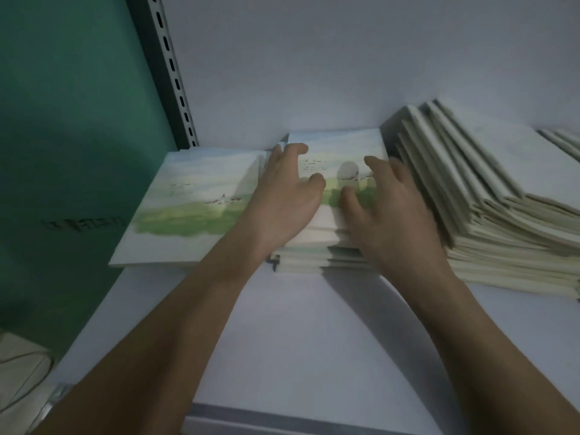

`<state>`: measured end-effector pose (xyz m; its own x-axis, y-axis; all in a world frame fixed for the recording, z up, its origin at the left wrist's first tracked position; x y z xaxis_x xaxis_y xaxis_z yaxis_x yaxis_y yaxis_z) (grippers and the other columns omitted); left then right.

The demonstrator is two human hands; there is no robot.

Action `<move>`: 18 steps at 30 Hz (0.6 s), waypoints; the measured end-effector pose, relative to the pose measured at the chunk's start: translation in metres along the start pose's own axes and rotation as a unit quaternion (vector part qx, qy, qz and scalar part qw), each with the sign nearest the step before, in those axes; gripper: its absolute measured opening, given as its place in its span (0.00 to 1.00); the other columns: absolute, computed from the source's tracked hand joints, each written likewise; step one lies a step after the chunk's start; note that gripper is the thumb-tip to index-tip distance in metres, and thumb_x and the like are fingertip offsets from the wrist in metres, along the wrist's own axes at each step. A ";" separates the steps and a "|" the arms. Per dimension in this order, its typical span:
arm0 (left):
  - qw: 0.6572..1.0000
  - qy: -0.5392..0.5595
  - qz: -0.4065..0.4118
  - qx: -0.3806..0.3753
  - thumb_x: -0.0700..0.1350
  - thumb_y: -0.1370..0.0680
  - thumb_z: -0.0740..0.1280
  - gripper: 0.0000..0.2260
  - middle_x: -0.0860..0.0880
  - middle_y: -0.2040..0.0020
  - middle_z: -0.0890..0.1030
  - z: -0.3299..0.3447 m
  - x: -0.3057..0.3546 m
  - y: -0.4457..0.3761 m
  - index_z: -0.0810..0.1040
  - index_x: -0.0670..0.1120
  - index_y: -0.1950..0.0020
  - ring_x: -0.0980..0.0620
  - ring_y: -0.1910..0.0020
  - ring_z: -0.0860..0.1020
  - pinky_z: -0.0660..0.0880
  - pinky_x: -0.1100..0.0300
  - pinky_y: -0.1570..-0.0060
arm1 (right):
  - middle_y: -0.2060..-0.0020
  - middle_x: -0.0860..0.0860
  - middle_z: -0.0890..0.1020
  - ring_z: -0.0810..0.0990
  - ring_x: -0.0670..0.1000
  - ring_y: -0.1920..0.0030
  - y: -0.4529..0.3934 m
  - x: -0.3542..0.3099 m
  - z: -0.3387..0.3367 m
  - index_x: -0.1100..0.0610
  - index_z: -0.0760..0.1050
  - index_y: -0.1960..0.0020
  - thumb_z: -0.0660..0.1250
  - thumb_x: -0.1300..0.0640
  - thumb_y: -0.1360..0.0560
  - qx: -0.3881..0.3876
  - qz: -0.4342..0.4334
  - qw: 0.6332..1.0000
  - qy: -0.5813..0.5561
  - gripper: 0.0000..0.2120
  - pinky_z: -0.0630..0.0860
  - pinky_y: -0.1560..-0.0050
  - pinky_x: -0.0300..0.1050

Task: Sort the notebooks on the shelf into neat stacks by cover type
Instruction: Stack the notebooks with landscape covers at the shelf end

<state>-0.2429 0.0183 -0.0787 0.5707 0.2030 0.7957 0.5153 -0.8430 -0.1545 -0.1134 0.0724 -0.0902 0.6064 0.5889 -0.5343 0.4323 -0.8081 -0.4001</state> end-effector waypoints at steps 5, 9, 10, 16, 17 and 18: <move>0.989 -0.011 0.136 0.060 0.41 0.19 0.58 0.17 0.54 0.23 0.62 -0.013 0.016 0.019 0.70 0.53 0.30 0.60 0.23 0.50 0.46 0.75 0.32 | 0.34 0.60 0.71 0.68 0.59 0.34 0.002 -0.011 -0.013 0.60 0.71 0.33 0.62 0.57 0.22 0.141 -0.086 0.986 0.014 0.19 0.64 0.41 0.43; 0.983 0.018 0.137 0.123 0.40 0.19 0.60 0.13 0.57 0.31 0.72 -0.061 0.001 0.029 0.75 0.55 0.39 0.58 0.26 0.61 0.52 0.56 0.24 | 0.39 0.59 0.74 0.72 0.57 0.38 0.013 -0.039 -0.016 0.61 0.75 0.38 0.62 0.57 0.22 0.156 -0.163 0.974 -0.004 0.15 0.66 0.41 0.43; 0.982 0.016 0.128 0.139 0.41 0.19 0.60 0.12 0.58 0.34 0.74 -0.080 -0.009 0.030 0.76 0.56 0.41 0.59 0.29 0.66 0.57 0.58 0.26 | 0.39 0.58 0.75 0.72 0.57 0.38 0.017 -0.050 -0.012 0.61 0.75 0.38 0.62 0.55 0.22 0.125 -0.191 0.974 -0.012 0.15 0.67 0.41 0.44; 0.986 0.095 0.004 0.137 0.44 0.19 0.61 0.09 0.56 0.41 0.77 -0.165 -0.085 0.028 0.75 0.53 0.40 0.57 0.39 0.74 0.67 0.67 0.42 | 0.27 0.52 0.65 0.62 0.53 0.27 0.047 -0.138 0.047 0.51 0.62 0.25 0.53 0.32 0.25 -0.127 -0.273 0.950 0.078 0.35 0.62 0.28 0.52; 0.985 0.121 -0.013 0.121 0.46 0.18 0.61 0.10 0.55 0.40 0.77 -0.168 -0.097 0.030 0.75 0.53 0.38 0.57 0.39 0.74 0.68 0.64 0.40 | 0.24 0.51 0.59 0.56 0.53 0.24 0.048 -0.149 0.059 0.50 0.57 0.23 0.51 0.28 0.27 -0.165 -0.261 0.945 0.106 0.39 0.56 0.25 0.54; 0.984 0.147 -0.029 0.102 0.47 0.18 0.61 0.11 0.55 0.39 0.77 -0.170 -0.109 0.033 0.74 0.53 0.37 0.56 0.38 0.74 0.69 0.60 0.38 | 0.22 0.51 0.54 0.51 0.53 0.23 0.048 -0.156 0.071 0.49 0.52 0.22 0.50 0.26 0.28 -0.195 -0.244 0.941 0.130 0.41 0.51 0.24 0.56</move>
<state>-0.3968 -0.1160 -0.0709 0.3424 0.0709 0.9369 0.6763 -0.7108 -0.1934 -0.2348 -0.0575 -0.0794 0.3924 0.9096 -0.1368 0.8831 -0.4141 -0.2207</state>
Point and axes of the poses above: each hand's wrist, its own y-axis away from the middle knuckle, its own z-axis out of the palm, x = y × z, the point moved 3 cm from there along -y, towards the middle knuckle
